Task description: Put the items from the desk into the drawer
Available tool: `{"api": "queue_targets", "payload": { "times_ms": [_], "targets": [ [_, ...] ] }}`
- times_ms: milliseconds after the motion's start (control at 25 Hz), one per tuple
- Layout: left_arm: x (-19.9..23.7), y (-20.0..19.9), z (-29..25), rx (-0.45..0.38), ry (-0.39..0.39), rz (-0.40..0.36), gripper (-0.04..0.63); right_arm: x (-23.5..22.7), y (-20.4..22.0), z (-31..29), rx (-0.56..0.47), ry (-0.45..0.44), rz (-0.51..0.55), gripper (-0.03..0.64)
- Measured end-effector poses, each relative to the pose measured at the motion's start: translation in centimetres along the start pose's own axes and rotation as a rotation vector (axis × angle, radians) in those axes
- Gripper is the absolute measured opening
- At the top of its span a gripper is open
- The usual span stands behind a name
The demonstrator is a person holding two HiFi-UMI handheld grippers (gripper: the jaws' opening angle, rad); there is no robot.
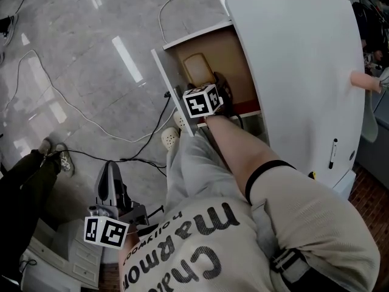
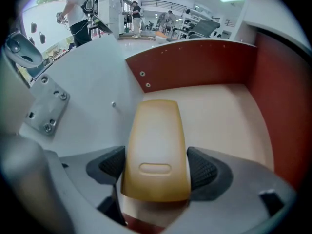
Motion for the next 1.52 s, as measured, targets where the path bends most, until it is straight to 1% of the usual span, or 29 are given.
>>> {"api": "queue_targets", "payload": {
  "times_ms": [80, 160, 320, 400, 480, 560, 680, 760, 800, 920, 1040, 1080, 1160, 1240, 1280, 1320, 1360, 1440, 1520],
  "targets": [
    [-0.2, -0.1, 0.3, -0.008, 0.003, 0.002, 0.002, 0.0, 0.0, 0.0, 0.000, -0.002, 0.003, 0.417],
    [-0.3, -0.2, 0.8, -0.014, 0.006, 0.005, 0.002, -0.1, 0.0, 0.3, -0.007, -0.006, -0.019, 0.422],
    [-0.3, -0.3, 2.0, -0.019, 0.008, -0.002, 0.003, -0.6, -0.3, 1.3, -0.038, -0.027, -0.152, 0.456],
    [-0.5, -0.6, 2.6, -0.031, 0.015, 0.002, 0.002, -0.9, -0.6, 2.0, -0.044, -0.029, -0.194, 0.442],
    [-1.0, -1.1, 3.4, -0.052, 0.029, -0.001, 0.003, -0.6, -1.1, 3.3, -0.061, -0.047, -0.217, 0.402],
    [-1.4, -1.4, 4.4, -0.063, 0.031, -0.016, 0.002, 0.3, -1.3, 5.1, -0.071, -0.113, -0.249, 0.384],
    [-1.8, -2.0, 6.2, -0.062, 0.005, -0.039, 0.002, 2.6, -0.6, 8.9, -0.057, -0.234, -0.375, 0.261],
    [-2.3, -2.9, 7.1, -0.081, 0.026, -0.055, 0.002, 3.9, -0.7, 11.9, -0.085, -0.272, -0.440, 0.165],
    [-2.6, -3.4, 7.5, -0.096, 0.047, -0.062, 0.002, 4.5, -0.7, 13.4, -0.109, -0.287, -0.455, 0.144],
    [-3.8, -4.0, 8.9, -0.128, 0.111, -0.072, 0.002, 6.5, -0.3, 18.4, -0.182, -0.341, -0.474, 0.124],
    [-5.1, -3.9, 9.8, -0.142, 0.179, -0.066, 0.002, 7.7, 0.0, 23.6, -0.291, -0.392, -0.514, 0.086],
    [-5.6, -3.7, 10.2, -0.146, 0.198, -0.075, 0.002, 8.0, 0.3, 25.2, -0.331, -0.406, -0.537, 0.084],
    [-7.0, -3.5, 10.7, -0.153, 0.234, -0.129, 0.002, 8.0, 0.8, 28.2, -0.425, -0.432, -0.615, 0.071],
    [-8.5, -3.4, 10.7, -0.152, 0.285, -0.184, 0.002, 7.5, 1.3, 31.1, -0.528, -0.461, -0.707, 0.031],
    [-9.2, -3.2, 10.7, -0.148, 0.312, -0.203, 0.002, 7.3, 1.5, 32.5, -0.575, -0.477, -0.736, 0.017],
    [-10.1, -2.8, 10.7, -0.142, 0.340, -0.223, 0.002, 7.1, 1.7, 34.0, -0.620, -0.493, -0.750, 0.003],
    [-11.3, -2.2, 10.5, -0.133, 0.372, -0.250, 0.002, 6.7, 2.1, 35.5, -0.663, -0.509, -0.757, 0.003],
    [-14.4, -1.0, 9.8, -0.105, 0.458, -0.300, 0.002, 5.7, 2.9, 38.3, -0.751, -0.535, -0.760, 0.003],
    [-17.2, -0.2, 9.6, -0.082, 0.539, -0.304, 0.002, 5.0, 3.7, 40.6, -0.827, -0.547, -0.735, 0.003]
  ]
}}
Point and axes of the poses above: the fingertips, and each gripper's own axes: z backward along the fingers, x to its left, y out of its underside, the point moved 6 cm from there along z, backward along the fingers, and after that the axes turned 11 degrees about -y, right-handed, at the moved point
